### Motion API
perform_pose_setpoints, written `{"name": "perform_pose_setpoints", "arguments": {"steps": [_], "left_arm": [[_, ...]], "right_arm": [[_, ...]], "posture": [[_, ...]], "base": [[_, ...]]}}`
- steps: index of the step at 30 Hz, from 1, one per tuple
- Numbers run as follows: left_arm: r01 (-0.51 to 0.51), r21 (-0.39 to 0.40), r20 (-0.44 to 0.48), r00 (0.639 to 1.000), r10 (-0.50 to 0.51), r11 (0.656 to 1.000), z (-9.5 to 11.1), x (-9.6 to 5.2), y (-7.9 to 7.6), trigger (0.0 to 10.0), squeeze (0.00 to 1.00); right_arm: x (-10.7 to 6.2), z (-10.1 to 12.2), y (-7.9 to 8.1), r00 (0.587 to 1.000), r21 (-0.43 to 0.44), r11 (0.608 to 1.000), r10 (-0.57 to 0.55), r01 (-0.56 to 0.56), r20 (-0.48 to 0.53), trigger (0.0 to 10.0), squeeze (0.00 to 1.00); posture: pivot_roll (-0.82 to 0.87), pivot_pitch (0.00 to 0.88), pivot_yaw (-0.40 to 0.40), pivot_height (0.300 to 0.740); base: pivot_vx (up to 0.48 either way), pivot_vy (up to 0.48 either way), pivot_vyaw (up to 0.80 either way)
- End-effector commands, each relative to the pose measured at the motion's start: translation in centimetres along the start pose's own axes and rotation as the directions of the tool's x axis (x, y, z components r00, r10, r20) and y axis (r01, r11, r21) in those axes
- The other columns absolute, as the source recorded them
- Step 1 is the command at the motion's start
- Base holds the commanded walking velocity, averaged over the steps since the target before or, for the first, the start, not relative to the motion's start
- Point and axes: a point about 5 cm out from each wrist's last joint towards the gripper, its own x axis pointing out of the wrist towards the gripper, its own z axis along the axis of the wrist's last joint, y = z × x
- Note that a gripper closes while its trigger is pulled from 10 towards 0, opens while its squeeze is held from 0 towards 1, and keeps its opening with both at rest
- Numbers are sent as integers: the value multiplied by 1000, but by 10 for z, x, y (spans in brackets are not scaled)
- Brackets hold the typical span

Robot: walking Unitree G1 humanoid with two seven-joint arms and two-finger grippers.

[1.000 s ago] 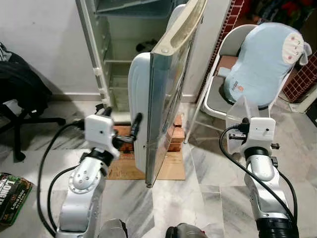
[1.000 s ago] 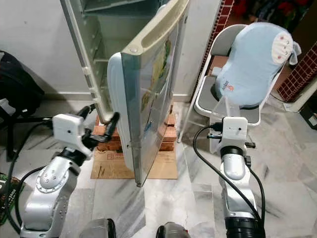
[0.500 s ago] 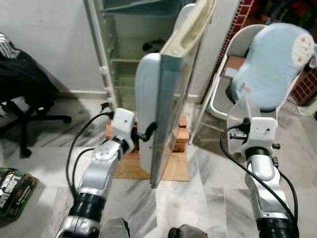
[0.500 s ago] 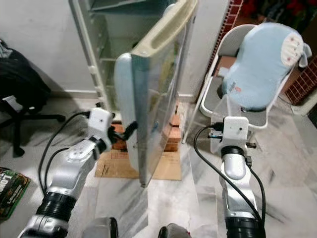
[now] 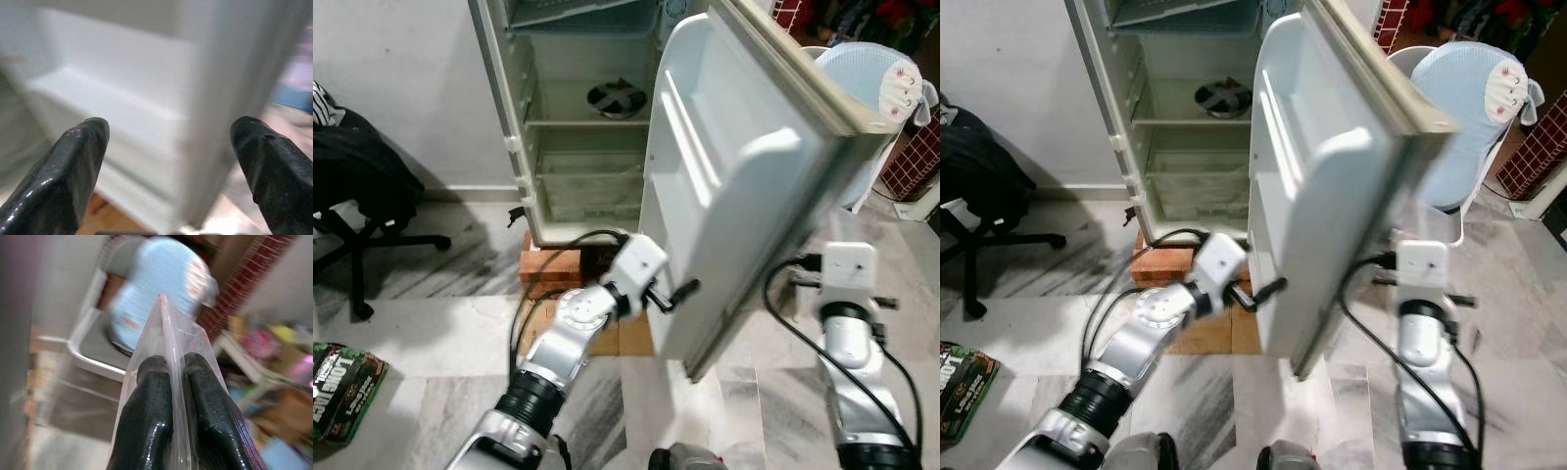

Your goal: Restocking fridge

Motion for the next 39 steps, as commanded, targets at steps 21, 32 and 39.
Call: {"name": "perform_pose_setpoints", "arguments": {"steps": [21,32,39], "left_arm": [[-562,-113,-104,827,553,819,-28,-105,36,10000,0],[-612,-125,-139,790,597,781,-28,-106,35,10000,0],[-624,-128,-136,781,609,771,-27,-103,37,10000,0]], "right_arm": [[9,-9,-16,993,-76,993,-91,86,-71,10000,0],[10,-6,-13,997,-80,996,-54,49,-59,10000,0],[21,-5,-21,995,-85,993,-85,80,-56,10000,0]], "posture": [[-3,91,-51,740],[-19,85,-75,740],[-20,81,-76,740]], "base": [[0,0,0],[0,0,0],[0,0,0]]}}
